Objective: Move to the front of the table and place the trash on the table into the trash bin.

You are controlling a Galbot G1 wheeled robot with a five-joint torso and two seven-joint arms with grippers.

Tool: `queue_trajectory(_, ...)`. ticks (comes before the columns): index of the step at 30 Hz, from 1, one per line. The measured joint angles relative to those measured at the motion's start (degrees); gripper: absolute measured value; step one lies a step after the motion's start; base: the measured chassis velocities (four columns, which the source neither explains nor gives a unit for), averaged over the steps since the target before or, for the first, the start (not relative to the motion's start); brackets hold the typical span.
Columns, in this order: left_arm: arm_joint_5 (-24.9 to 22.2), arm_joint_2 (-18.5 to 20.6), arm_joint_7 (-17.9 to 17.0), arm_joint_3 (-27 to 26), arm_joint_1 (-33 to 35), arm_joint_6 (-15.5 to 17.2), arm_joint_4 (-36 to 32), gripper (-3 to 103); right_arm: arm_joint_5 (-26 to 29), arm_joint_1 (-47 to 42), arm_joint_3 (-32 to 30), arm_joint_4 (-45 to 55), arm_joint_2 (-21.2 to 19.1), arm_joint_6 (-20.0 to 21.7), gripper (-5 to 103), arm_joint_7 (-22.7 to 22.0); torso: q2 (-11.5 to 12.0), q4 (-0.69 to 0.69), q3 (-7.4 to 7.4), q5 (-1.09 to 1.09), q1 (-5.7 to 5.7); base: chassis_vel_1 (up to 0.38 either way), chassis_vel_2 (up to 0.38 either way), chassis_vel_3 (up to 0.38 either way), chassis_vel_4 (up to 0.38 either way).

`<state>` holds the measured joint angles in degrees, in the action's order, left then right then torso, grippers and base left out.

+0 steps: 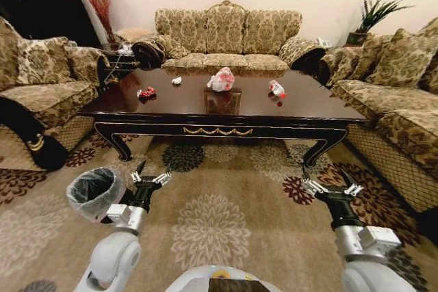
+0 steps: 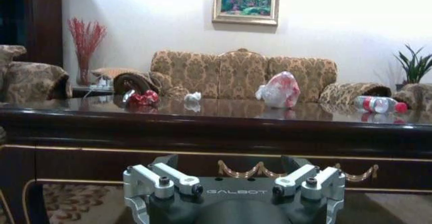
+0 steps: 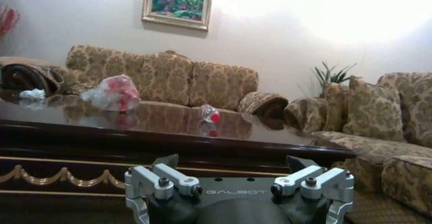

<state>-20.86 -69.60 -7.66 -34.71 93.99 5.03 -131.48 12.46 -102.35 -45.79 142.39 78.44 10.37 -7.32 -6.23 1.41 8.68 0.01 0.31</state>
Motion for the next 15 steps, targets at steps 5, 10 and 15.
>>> queue_trajectory(5, -0.1, 0.3, -0.2, 0.6, -0.4, 0.2, 0.4, 100, 0.1, 0.1, -0.1, -0.2, 0.2, 0.2, 100, -0.8, 0.0, 0.0, 0.0, 0.0, 0.0, 0.0, 0.0, 0.0, 0.0)
queue_trajectory(10, -0.1, 0.2, -0.2, 0.5, -0.4, 0.1, 0.4, 100, 0.0, 0.2, 0.0, -0.2, 0.2, 0.4, 100, -1.1, 0.0, 0.0, 0.0, 0.0, 0.0, 0.0, 0.0, 0.0, 0.0)
queue_trajectory(15, -0.1, 0.1, -0.2, 0.5, -0.4, 0.0, 0.5, 100, 0.6, 0.6, 0.2, -0.2, 0.2, 0.9, 100, -1.2, 0.0, 0.0, 0.0, 0.0, 0.0, 0.0, 0.0, 0.0, 0.0)
